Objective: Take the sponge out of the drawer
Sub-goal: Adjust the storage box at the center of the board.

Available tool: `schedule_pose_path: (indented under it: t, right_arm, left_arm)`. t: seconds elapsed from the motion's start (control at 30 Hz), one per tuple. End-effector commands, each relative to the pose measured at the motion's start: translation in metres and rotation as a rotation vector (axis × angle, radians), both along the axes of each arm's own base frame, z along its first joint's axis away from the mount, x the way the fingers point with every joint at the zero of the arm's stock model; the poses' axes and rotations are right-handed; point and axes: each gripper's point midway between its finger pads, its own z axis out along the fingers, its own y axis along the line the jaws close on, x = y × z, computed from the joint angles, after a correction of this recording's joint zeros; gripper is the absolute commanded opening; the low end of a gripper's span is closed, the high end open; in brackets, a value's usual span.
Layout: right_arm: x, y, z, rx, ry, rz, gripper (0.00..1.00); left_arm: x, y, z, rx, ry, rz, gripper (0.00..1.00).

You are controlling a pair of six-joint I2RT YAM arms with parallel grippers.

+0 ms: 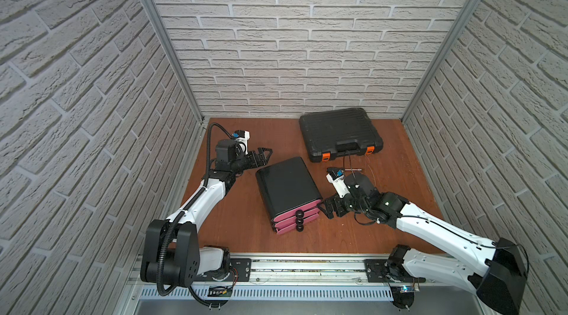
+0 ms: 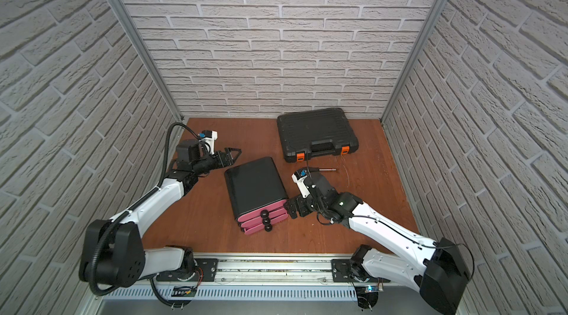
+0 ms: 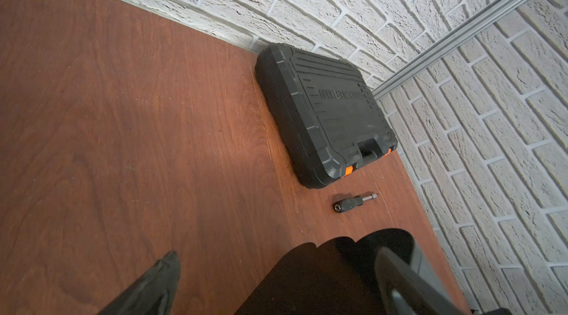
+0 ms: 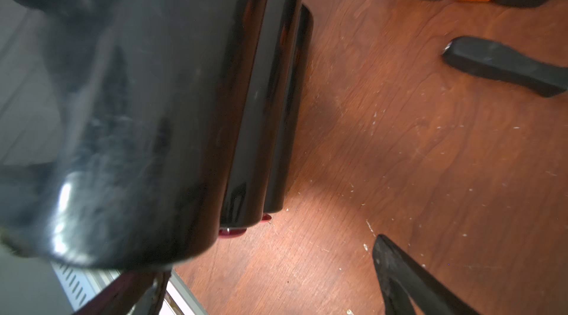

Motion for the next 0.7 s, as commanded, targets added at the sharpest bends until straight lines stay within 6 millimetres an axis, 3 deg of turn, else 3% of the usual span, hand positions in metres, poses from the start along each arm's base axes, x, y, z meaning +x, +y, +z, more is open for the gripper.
schedule_pose_path:
  t: [0.0, 0.17, 0.43, 0.67]
  right_arm:
    - [0.015, 0.016, 0.026, 0.048, -0.086, 0.025, 1.00]
    - [0.031, 0.024, 0.034, 0.014, -0.123, 0.045, 1.00]
    - [0.069, 0.067, 0.039, 0.009, -0.160, 0.143, 1.00]
    - [0.102, 0.086, 0.038, 0.003, -0.167, 0.187, 0.99]
  left_arm:
    - [0.007, -0.002, 0.020, 0.004, -0.081, -0.031, 0.98]
    - [0.005, -0.002, 0.016, 0.005, -0.075, -0.042, 0.98]
    - [-0.003, 0.005, 0.015, 0.000, -0.080, -0.036, 0.98]
    - [-0.010, 0.012, 0.016, -0.008, -0.081, -0.010, 0.98]
